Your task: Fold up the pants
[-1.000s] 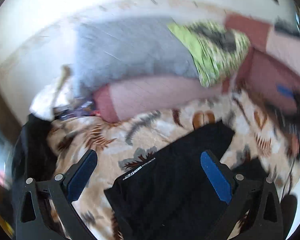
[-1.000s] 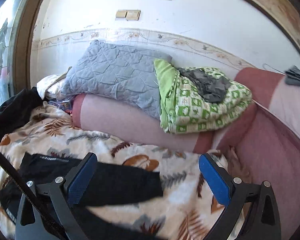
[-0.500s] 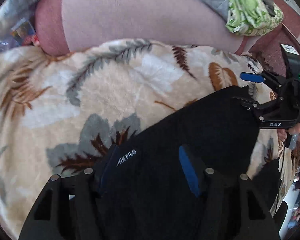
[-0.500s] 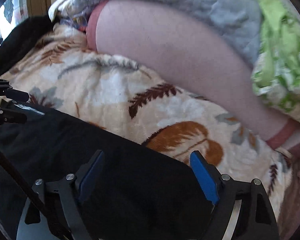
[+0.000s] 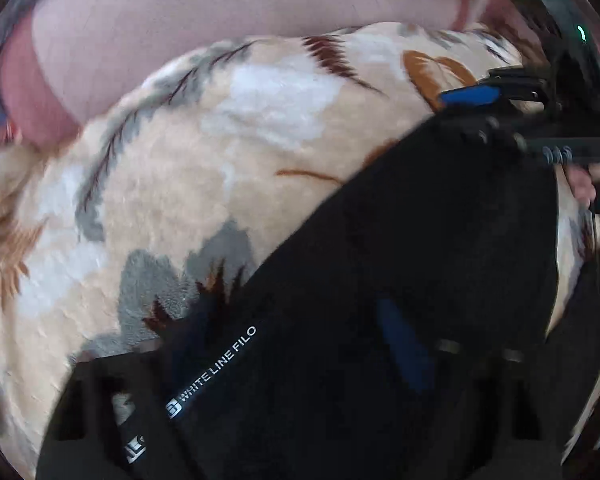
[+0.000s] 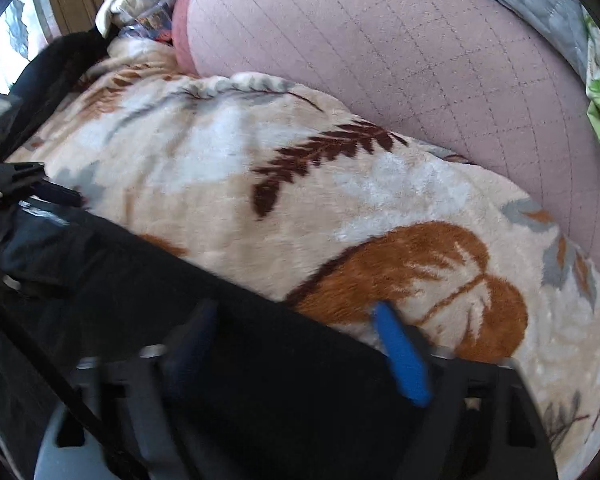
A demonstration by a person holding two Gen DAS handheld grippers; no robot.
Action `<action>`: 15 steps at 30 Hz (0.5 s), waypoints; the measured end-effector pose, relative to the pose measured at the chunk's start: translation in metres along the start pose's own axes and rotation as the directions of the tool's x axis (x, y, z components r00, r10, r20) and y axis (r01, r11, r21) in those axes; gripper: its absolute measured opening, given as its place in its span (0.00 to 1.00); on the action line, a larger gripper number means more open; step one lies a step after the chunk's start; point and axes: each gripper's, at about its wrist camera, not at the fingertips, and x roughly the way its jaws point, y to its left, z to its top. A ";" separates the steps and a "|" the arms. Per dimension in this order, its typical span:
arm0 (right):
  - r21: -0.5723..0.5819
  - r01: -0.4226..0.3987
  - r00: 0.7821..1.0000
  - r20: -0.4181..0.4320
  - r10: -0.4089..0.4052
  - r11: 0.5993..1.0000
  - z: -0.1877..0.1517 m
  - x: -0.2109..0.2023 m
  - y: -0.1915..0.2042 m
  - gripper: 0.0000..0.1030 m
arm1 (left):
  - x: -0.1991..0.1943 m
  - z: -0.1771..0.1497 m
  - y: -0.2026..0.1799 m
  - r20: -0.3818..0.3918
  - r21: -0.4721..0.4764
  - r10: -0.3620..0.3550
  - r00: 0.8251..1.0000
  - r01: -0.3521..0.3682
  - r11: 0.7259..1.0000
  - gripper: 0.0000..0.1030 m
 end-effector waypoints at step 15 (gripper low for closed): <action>0.098 -0.037 0.988 0.154 0.022 0.995 -0.056 -0.104 0.047 0.09 | -0.128 -0.071 -0.052 0.213 -0.087 0.003 0.977 0.015 0.996 0.13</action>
